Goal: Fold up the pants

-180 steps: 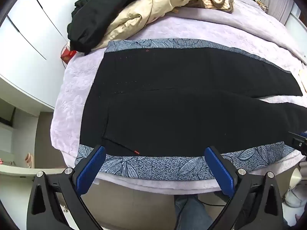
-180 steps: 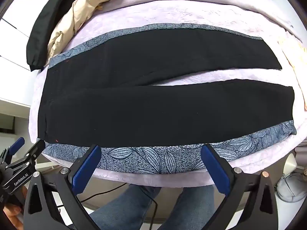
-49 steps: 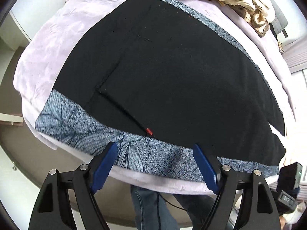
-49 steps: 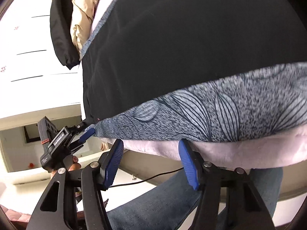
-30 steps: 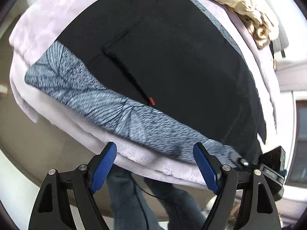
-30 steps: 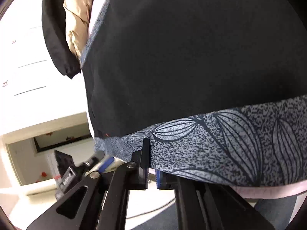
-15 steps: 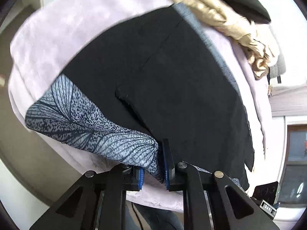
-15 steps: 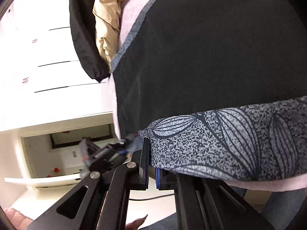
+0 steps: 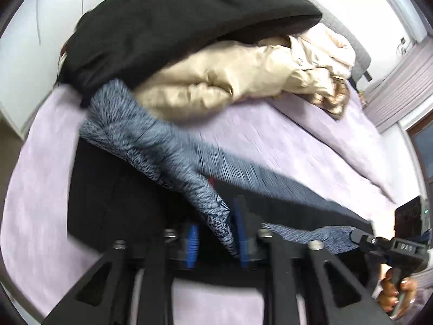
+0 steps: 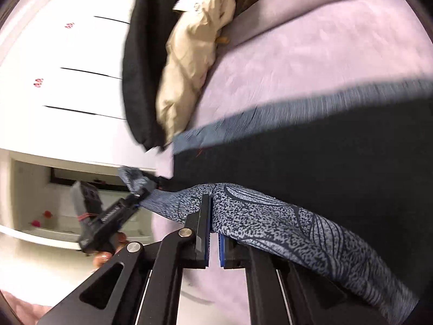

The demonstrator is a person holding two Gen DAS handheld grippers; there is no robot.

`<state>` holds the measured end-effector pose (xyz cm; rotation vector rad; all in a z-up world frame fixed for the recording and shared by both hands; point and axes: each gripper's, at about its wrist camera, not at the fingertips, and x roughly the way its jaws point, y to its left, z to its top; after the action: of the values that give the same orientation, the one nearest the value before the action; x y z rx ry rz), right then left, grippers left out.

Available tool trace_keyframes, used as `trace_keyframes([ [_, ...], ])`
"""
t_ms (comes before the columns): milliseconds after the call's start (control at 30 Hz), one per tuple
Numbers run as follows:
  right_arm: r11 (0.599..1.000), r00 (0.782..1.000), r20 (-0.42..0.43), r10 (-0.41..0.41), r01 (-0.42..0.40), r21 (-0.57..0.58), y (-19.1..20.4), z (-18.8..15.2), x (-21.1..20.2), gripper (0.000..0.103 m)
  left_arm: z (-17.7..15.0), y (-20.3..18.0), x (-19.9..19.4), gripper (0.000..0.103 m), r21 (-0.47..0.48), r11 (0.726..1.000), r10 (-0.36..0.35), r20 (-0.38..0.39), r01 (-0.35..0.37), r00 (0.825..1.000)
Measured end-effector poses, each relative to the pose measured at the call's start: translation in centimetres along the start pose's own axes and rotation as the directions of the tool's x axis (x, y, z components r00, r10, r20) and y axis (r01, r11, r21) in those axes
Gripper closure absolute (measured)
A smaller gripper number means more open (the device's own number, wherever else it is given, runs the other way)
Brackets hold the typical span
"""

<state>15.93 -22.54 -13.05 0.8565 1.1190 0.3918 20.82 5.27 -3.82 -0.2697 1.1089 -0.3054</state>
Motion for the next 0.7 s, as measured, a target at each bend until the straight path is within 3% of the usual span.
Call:
trace_keyframes([
  [33, 1.0, 1.0, -0.006, -0.011, 0.011, 0.011, -0.8, 1.5, 1.1, 0.096, 0.6, 0.2, 1.4, 0.072, 0.013, 1.0, 0.017, -0.001, -0.017, 1.0],
  [67, 0.999, 1.0, -0.01, -0.029, 0.029, 0.023, -1.6, 2.7, 2.0, 0.095, 1.0, 0.2, 2.8, 0.061, 0.02, 0.999, 0.039, -0.01, -0.039, 0.999],
  [100, 0.997, 0.998, -0.019, -0.068, 0.068, 0.033, -2.6, 3.9, 3.3, 0.094, 1.4, 0.4, 4.5, 0.047, 0.028, 0.994, 0.102, -0.017, -0.101, 0.995],
  [133, 0.994, 0.994, -0.032, -0.101, 0.102, 0.038, -3.5, 4.5, 4.3, 0.093, 1.6, 0.5, 5.5, 0.026, 0.031, 0.988, 0.153, -0.005, -0.153, 0.988],
  [200, 0.99, 0.992, -0.043, -0.12, 0.123, 0.065, -4.8, 5.4, 5.6, 0.091, 1.9, 1.4, 6.8, 0.025, 0.023, 0.976, 0.218, -0.013, -0.217, 0.976],
  [267, 0.987, 0.996, -0.017, -0.084, 0.086, 0.136, -5.7, 5.8, 5.5, 0.088, 2.1, 2.5, 6.2, 0.025, -0.017, 0.979, 0.204, -0.018, -0.204, 0.979],
  [300, 0.987, 0.999, 0.001, -0.044, 0.043, 0.154, -5.3, 5.7, 4.7, 0.07, 2.1, 2.6, 5.1, 0.025, -0.018, 0.976, 0.215, 0.001, -0.215, 0.977],
  [333, 0.989, 1.0, 0.012, -0.015, 0.013, 0.146, -4.7, 5.6, 4.0, 0.037, 2.0, 2.5, 4.3, 0.025, -0.002, 0.974, 0.229, 0.012, -0.229, 0.973],
  [367, 0.991, 1.0, 0.015, -0.008, 0.006, 0.134, -4.0, 5.4, 3.4, 0.025, 1.8, 2.2, 3.6, 0.025, 0.031, 0.971, 0.235, 0.015, -0.235, 0.972],
  [400, 0.994, 1.0, 0.019, -0.005, 0.003, 0.109, -3.0, 4.9, 2.5, 0.02, 1.5, 1.6, 3.0, 0.025, 0.075, 0.969, 0.237, 0.006, -0.237, 0.972],
  [500, 0.998, 1.0, 0.017, -0.019, 0.018, 0.057, -1.0, 2.2, -0.6, 0.02, -0.3, -0.5, 1.6, 0.025, 0.167, 0.962, 0.223, -0.015, -0.217, 0.975],
  [700, 0.972, 0.969, 0.09, -0.23, 0.224, 0.077, -3.2, -4.7, -8.9, 0.02, -6.6, -8.2, 1.6, 0.025, 0.351, 0.935, 0.111, -0.152, -0.052, 0.982],
])
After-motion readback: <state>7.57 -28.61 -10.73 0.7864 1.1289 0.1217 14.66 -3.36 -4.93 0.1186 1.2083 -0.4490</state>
